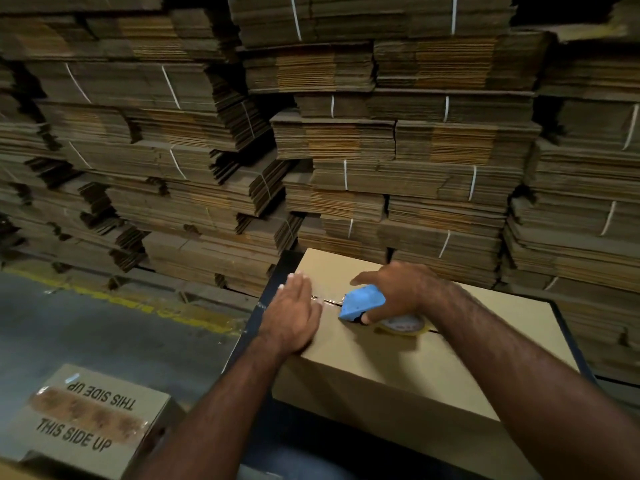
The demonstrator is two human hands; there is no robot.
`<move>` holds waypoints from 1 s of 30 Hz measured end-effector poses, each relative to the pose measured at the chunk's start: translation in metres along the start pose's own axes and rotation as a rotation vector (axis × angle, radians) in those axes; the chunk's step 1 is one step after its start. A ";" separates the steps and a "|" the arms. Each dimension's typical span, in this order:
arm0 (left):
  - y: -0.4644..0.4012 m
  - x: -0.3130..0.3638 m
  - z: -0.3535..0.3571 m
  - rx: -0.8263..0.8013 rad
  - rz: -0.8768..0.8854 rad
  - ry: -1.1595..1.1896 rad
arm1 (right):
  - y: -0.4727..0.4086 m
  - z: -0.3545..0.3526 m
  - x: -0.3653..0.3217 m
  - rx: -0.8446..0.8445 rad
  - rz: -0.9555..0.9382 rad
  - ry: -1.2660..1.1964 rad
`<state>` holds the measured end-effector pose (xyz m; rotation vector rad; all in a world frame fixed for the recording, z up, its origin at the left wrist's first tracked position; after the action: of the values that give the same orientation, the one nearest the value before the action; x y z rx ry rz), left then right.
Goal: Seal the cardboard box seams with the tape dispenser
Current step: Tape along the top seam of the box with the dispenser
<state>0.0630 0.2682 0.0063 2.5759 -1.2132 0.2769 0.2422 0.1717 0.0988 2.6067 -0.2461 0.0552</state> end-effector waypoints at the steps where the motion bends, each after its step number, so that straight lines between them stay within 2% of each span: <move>1: -0.002 0.000 0.000 -0.011 -0.052 0.016 | -0.001 -0.001 0.001 0.000 -0.016 0.005; 7: -0.014 0.014 0.005 -0.083 -0.247 -0.117 | 0.002 0.000 0.013 0.035 -0.089 -0.015; 12: -0.016 0.008 0.004 -0.122 -0.253 -0.165 | 0.018 0.003 0.036 0.098 -0.154 0.000; 21: -0.011 0.016 0.008 -0.130 -0.294 -0.274 | 0.061 0.042 0.108 0.038 -0.068 -0.065; 30: -0.010 0.021 0.012 -0.111 -0.356 -0.329 | 0.101 0.063 0.151 0.015 -0.052 -0.064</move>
<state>0.0845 0.2552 -0.0004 2.7434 -0.8060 -0.2902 0.3714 0.0293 0.1067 2.6310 -0.2016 -0.0449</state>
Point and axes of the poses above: each hand's wrist, its own y-axis away from the middle knuckle, its own z-axis out of the palm, x = y × z, the point moved 3 cm from there along -y, towards the middle knuckle, and after that the axes turned 12 degrees about -x, right-handed, at the moved point
